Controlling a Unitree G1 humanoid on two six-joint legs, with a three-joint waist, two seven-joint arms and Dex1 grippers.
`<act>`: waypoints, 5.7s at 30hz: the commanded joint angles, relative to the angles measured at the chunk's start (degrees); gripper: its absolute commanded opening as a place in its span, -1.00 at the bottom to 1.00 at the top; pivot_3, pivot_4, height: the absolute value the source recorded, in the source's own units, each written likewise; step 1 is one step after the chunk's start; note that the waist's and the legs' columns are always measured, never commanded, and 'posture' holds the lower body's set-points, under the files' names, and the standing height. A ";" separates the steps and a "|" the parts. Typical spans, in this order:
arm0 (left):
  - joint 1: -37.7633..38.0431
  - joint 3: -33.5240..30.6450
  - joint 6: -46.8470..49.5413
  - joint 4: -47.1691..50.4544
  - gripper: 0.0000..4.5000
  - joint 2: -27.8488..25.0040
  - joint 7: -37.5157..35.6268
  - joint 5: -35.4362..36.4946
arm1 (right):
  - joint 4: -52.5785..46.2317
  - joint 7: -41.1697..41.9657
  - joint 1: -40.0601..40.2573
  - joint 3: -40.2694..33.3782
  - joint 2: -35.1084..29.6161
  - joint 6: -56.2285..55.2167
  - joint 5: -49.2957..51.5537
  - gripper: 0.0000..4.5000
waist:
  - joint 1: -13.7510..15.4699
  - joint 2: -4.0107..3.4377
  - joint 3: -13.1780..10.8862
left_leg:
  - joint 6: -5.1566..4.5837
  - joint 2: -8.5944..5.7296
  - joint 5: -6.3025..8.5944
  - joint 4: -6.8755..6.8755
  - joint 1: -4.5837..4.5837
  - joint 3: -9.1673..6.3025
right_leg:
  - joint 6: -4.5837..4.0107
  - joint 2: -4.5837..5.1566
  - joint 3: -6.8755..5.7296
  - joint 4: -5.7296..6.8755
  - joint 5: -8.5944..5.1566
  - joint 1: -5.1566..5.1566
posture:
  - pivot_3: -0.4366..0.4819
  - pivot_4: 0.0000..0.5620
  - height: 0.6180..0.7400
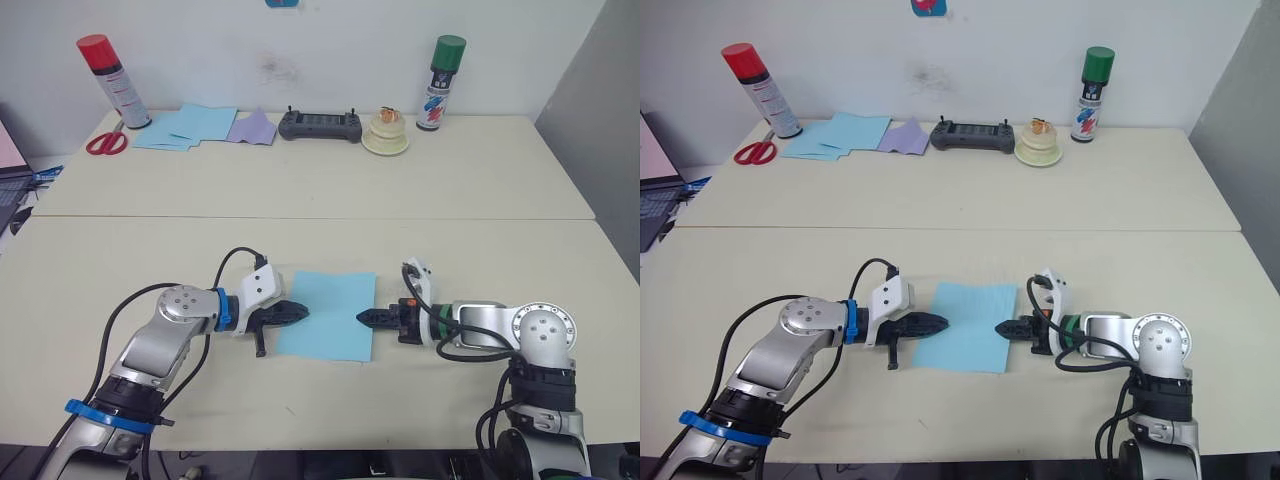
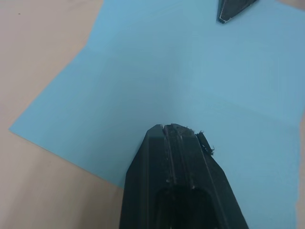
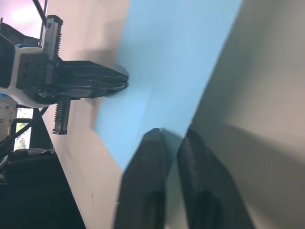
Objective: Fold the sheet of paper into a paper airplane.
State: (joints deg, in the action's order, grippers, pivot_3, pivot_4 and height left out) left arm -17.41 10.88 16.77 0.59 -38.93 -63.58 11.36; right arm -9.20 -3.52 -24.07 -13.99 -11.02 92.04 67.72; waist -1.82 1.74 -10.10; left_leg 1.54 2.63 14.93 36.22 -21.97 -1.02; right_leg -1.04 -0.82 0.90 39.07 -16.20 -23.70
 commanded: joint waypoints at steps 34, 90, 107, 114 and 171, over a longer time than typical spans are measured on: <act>1.62 1.36 -1.12 -0.61 -1.00 0.90 2.54 -2.27 | -2.95 44.01 -7.67 40.92 -16.81 -48.02 -45.60 -0.99 | 0.12 -0.04 0.03 | -0.02 0.02 0.01 0.70 -0.02 -0.22 | 0.11 -0.02 -0.13 0.03 0.05 0.27 | -0.05 -0.47 1.00; -0.66 6.85 -0.28 1.92 -1.00 4.49 9.36 -6.60 | -1.44 36.21 5.25 21.34 -6.55 -52.32 -50.44 0.21 | 0.31 -0.03 0.04 | 0.00 -0.04 0.00 0.79 0.10 -0.20 | 0.33 0.00 -0.01 0.01 0.25 0.44 | -0.05 -0.47 1.00; -0.64 7.36 -3.27 -0.27 -1.00 5.19 8.10 -7.61 | -5.13 29.79 4.70 17.06 -1.32 -40.36 -45.25 0.05 | 0.34 -0.07 0.07 | 0.00 -0.07 0.00 0.79 0.09 -0.16 | 0.37 -0.01 0.02 0.00 0.26 0.45 | -0.05 -0.47 1.00; -0.89 7.25 -3.50 -0.95 -1.00 5.35 7.99 -7.94 | -3.32 31.13 4.60 19.49 -3.05 -45.46 -47.39 -0.99 | 0.33 -0.07 0.07 | 0.00 -0.10 0.00 0.79 0.10 -0.15 | 0.37 -0.02 0.01 -0.01 0.26 0.45 | -0.05 -0.47 1.00; 1.59 -0.17 -2.50 -6.97 -1.00 3.69 8.32 -5.12 | 5.76 46.72 2.89 40.11 -9.39 -79.29 -72.18 -0.99 | -0.02 -0.07 0.16 | -0.01 0.02 0.00 0.77 0.26 -0.13 | 0.35 -0.07 0.03 0.03 0.27 0.48 | -0.05 -0.47 1.00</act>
State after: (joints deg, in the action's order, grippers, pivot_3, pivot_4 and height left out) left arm -17.64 7.76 13.34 -5.18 -35.00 -53.64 7.72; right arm -3.43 42.41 -20.38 25.20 -20.66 13.80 -3.96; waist -1.83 1.67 -9.94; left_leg 1.54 2.65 14.93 36.99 -21.71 -1.15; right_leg -0.69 -0.89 0.93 39.10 -15.93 -23.22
